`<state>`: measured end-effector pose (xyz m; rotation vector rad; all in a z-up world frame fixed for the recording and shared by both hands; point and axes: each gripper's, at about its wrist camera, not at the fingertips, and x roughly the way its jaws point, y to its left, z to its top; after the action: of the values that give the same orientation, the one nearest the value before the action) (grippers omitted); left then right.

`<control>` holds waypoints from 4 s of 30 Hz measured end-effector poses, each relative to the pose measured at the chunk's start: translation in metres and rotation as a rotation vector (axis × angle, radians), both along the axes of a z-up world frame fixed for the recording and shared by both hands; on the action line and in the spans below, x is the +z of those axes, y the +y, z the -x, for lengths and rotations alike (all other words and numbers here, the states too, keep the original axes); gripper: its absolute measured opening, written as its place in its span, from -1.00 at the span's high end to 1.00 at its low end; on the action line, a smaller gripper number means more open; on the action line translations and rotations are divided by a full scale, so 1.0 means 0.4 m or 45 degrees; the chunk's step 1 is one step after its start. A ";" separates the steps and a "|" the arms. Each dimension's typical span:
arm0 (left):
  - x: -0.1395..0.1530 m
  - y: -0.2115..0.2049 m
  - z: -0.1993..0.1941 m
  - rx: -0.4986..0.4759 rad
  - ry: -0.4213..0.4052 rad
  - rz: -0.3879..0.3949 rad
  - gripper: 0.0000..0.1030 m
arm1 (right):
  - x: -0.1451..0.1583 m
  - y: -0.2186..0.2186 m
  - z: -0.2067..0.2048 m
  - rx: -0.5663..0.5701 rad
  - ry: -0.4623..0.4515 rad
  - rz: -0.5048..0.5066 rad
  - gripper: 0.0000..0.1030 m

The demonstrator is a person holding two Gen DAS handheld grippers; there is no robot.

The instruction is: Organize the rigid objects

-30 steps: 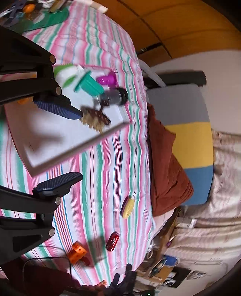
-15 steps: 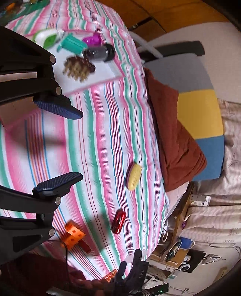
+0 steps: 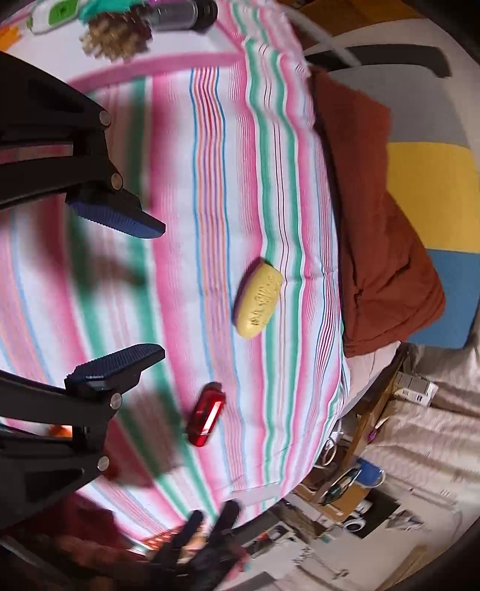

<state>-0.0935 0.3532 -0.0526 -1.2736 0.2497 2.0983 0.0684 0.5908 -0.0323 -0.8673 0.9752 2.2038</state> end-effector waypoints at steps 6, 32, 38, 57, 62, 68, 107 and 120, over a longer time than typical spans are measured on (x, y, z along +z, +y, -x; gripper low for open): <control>-0.045 0.102 0.111 0.063 -0.116 -0.013 -0.17 | -0.005 -0.003 0.007 0.028 0.010 0.026 -0.47; -0.129 0.143 0.075 -0.079 0.089 0.178 0.17 | -0.021 0.021 0.001 0.002 0.025 0.104 -0.47; -0.124 0.026 -0.054 -0.140 0.155 0.154 0.17 | -0.042 0.016 0.019 0.038 -0.028 0.132 -0.47; -0.128 -0.166 -0.231 -0.223 0.224 -0.032 0.17 | -0.085 -0.093 0.108 0.282 -0.301 -0.024 -0.47; -0.131 -0.171 -0.227 -0.230 0.221 -0.060 0.17 | -0.097 -0.128 0.065 0.301 -0.364 0.022 -0.47; -0.133 -0.176 -0.221 -0.227 0.199 -0.087 0.17 | -0.072 -0.182 0.029 0.292 -0.394 -0.003 -0.46; -0.044 -0.207 -0.234 -0.145 0.226 -0.088 0.68 | -0.148 -0.246 0.213 0.638 -0.470 -0.230 0.08; -0.053 -0.216 -0.192 -0.132 0.118 -0.115 0.43 | -0.152 -0.252 0.203 0.641 -0.477 -0.224 0.08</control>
<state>-0.0165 0.2670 -0.0738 -1.0895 0.2527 2.0583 -0.0126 0.4900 -0.0930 -1.4972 0.4041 2.3502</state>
